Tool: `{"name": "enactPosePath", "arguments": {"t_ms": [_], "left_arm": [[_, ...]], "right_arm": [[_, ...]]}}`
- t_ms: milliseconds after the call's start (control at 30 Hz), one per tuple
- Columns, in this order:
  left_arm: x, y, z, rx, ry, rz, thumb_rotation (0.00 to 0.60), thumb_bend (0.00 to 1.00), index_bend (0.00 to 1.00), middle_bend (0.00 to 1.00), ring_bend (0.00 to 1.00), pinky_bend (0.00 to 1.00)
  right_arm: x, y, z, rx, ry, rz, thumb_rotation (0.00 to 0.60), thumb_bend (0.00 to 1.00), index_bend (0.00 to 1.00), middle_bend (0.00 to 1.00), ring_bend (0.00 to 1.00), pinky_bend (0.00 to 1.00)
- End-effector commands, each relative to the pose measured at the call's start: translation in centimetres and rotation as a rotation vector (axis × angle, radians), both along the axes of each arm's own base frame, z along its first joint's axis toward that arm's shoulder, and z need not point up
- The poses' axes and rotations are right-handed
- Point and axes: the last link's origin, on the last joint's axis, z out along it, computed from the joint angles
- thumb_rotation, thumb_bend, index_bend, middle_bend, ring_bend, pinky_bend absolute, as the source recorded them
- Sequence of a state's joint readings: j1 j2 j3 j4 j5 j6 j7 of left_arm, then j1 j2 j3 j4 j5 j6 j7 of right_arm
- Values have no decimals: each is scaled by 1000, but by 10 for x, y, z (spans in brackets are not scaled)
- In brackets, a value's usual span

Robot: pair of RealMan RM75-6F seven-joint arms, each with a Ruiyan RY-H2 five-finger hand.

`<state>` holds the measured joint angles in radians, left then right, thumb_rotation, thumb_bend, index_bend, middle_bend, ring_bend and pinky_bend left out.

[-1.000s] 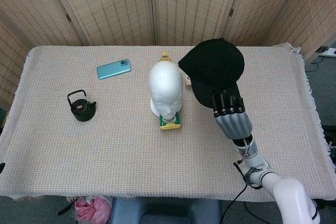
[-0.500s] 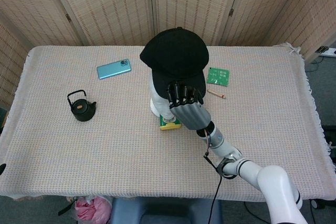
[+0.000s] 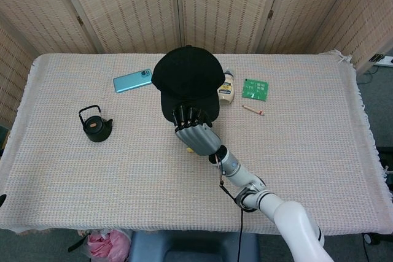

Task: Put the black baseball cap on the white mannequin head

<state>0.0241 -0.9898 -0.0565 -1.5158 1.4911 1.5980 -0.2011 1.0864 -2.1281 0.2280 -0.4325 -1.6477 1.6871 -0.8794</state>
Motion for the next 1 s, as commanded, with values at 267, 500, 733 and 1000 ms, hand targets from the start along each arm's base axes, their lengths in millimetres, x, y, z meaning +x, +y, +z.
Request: {"name": "enactPosePath", "arguments": {"t_ms": [267,500,733,1000], "left_arm": [[-1,-1,-1,-6,-1,9,600,246,69,0,0,163],[0,-1,-2,-8,5,7,600,246,69,0,0,163],[-1,-1,-1,-7,-1,7,600,246,69,0,0,163],[-2,0,-1,-7,-2,12,600,246,69,0,0,163]], "right_arm": [[-7,14,-12,24,27,30,600,703,787,690,778,975],[-19,20,-21,31,58,2,600,702,788,690,778,975],[-26,26,-28,36,70,-15,600,703,788,690,778,975],[-36,35,-36,60,79,-42,600,601,710,601,751,940]]}}
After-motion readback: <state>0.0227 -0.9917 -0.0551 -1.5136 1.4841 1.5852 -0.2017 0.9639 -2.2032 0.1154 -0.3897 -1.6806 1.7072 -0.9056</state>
